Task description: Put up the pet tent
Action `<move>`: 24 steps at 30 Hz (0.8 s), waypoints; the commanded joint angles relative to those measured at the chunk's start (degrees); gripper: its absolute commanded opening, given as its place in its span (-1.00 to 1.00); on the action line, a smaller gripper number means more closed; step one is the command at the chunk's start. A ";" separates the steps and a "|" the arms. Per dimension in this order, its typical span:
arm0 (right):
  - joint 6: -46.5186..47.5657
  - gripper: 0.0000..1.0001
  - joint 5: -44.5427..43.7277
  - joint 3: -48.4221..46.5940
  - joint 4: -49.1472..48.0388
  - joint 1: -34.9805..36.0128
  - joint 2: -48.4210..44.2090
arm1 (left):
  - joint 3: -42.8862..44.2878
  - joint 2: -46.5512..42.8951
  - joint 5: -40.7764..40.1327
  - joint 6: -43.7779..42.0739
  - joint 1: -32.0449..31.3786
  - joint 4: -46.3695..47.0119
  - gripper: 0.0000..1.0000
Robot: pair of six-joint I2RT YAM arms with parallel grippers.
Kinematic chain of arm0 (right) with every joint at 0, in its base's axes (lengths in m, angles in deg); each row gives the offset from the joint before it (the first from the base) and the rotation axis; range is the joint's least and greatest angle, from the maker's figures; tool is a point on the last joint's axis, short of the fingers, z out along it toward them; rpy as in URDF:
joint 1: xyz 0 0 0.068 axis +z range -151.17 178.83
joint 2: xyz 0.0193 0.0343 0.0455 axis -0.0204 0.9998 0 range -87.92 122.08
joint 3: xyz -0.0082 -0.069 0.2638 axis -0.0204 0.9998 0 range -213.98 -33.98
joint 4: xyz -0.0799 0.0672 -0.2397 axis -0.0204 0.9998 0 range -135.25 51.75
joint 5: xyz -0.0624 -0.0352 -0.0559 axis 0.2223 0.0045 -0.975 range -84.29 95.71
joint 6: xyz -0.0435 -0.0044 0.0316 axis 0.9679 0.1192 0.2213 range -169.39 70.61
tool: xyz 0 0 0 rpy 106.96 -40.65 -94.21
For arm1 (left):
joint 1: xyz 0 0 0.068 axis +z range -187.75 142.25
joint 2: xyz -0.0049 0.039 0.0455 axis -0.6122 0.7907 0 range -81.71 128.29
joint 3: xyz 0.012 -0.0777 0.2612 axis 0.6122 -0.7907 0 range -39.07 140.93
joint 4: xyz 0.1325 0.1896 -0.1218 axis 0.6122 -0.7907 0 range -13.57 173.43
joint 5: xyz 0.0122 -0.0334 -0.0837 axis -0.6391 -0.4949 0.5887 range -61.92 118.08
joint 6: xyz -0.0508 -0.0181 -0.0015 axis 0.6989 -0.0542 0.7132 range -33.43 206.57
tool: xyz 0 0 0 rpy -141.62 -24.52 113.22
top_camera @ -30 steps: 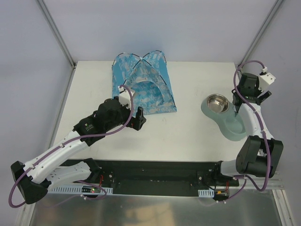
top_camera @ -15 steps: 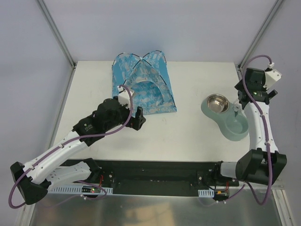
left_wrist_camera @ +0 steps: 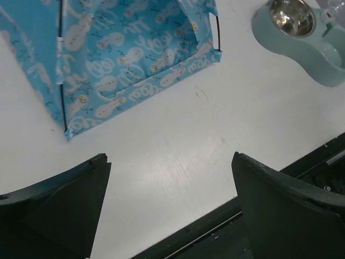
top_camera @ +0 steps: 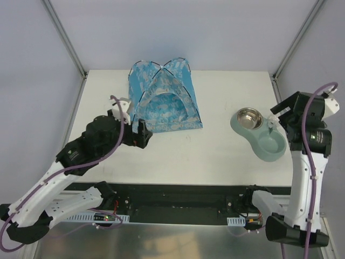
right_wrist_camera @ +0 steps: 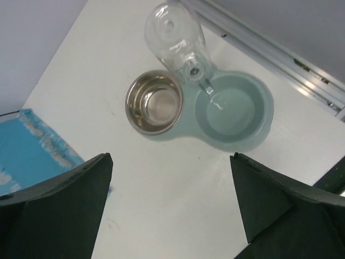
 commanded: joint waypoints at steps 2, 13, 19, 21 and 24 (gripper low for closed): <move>-6.56 0.98 11.09 -2.37 14.20 0.12 -9.76 | 7.70 -8.76 -10.69 5.43 0.69 -15.37 0.98; -7.79 0.98 18.22 -12.37 33.81 0.12 -17.41 | 20.18 -13.08 -15.70 14.31 0.78 -41.66 0.96; -7.01 0.98 21.82 -23.70 36.36 0.12 -16.02 | 21.95 -16.85 -17.81 16.06 0.69 -46.50 0.96; -6.74 0.98 21.73 -28.89 39.34 0.12 -13.21 | 23.52 -18.18 -17.29 17.03 0.70 -48.87 0.97; -5.43 0.98 21.82 -33.56 42.60 0.12 -11.18 | 25.11 -19.85 -17.11 16.68 0.78 -51.86 0.97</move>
